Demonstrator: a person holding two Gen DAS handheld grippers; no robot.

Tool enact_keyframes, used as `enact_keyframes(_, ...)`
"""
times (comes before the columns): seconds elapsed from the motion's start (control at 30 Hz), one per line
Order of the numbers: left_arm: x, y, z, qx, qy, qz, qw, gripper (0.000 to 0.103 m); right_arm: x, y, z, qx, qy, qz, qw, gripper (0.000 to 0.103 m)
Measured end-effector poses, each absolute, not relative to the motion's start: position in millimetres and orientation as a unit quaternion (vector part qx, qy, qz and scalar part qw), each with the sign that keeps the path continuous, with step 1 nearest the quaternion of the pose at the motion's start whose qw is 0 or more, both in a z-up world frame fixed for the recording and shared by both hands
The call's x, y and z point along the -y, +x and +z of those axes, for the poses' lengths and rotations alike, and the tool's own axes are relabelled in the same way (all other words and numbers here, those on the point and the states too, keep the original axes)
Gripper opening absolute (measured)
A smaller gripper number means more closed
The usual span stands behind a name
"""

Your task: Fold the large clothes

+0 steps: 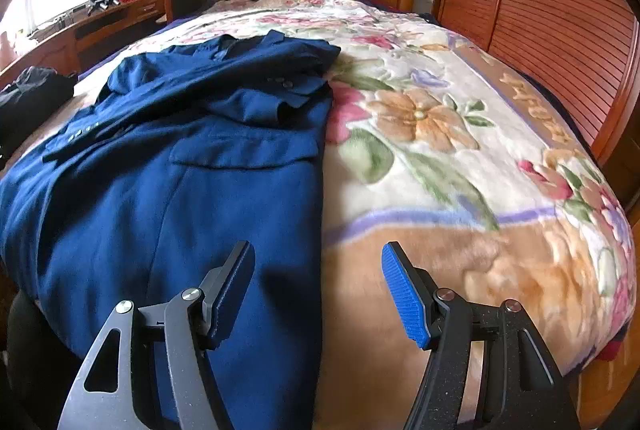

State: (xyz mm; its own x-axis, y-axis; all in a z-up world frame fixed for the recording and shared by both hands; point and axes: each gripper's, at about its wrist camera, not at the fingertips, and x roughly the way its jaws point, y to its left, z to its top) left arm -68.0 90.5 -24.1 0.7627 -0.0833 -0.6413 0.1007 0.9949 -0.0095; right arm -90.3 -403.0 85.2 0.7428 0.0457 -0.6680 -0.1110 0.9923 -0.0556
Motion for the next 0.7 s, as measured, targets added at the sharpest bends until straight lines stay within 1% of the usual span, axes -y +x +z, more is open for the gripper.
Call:
enact_keyframes(0.43,-118,-76,-55,-0.366,-0.012,-0.038,0.930,0.078,402,-99,77,-0.363,-0.032,0.071,0.929,0.068)
enact_keyframes(0.57,-124,-84,-56,-0.364,-0.020,-0.041,0.930,0.078,393,-102,74,-0.365,-0.046,0.082,0.926,0.068)
enact_keyframes(0.63,-124,-87,-57,-0.362,-0.019,-0.045,0.931,0.075,393,-102,72,-0.365,-0.049,0.086,0.926,0.068)
enact_keyframes(0.7,-122,-90,-57,-0.360,-0.018,-0.051,0.931,0.069,393,-101,72,-0.367,-0.051,0.089,0.925,0.068)
